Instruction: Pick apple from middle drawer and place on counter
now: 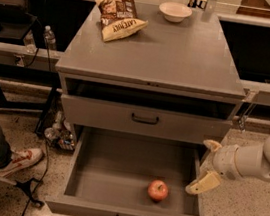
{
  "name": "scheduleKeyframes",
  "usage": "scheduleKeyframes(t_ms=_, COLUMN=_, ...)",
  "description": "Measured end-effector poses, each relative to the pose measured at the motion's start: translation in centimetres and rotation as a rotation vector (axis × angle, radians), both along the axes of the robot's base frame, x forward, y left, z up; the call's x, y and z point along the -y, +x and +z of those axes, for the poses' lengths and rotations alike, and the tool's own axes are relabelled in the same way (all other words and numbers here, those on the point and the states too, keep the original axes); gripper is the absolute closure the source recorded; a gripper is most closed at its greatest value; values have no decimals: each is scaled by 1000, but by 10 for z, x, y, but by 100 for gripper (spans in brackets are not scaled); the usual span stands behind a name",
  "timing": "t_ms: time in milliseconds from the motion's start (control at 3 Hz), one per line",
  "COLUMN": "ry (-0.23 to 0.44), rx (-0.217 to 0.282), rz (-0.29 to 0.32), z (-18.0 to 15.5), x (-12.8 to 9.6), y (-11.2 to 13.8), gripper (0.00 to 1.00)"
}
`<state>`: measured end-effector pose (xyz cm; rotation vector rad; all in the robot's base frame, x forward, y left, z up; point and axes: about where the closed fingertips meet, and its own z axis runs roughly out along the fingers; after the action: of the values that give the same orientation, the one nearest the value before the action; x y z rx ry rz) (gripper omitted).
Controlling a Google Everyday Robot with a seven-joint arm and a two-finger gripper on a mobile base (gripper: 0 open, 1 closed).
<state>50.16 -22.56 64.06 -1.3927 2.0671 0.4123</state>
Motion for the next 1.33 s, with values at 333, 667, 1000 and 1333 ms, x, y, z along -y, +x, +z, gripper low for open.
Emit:
scheduleKeyframes(t_ms=333, ry=-5, rx=-38, rz=-13, z=-52, x=-7, y=-10, gripper=0)
scheduleKeyframes(t_ms=667, ry=16, rx=-56, rz=-34, z=-115, x=-21, y=-9, gripper=0)
scheduleKeyframes(t_ms=1000, ry=57, rx=-50, rz=-48, z=-157, x=-32, y=4, gripper=0)
scheduleKeyframes(t_ms=1333, ry=105, rx=-45, rz=-35, z=-186, x=-46, y=19, gripper=0)
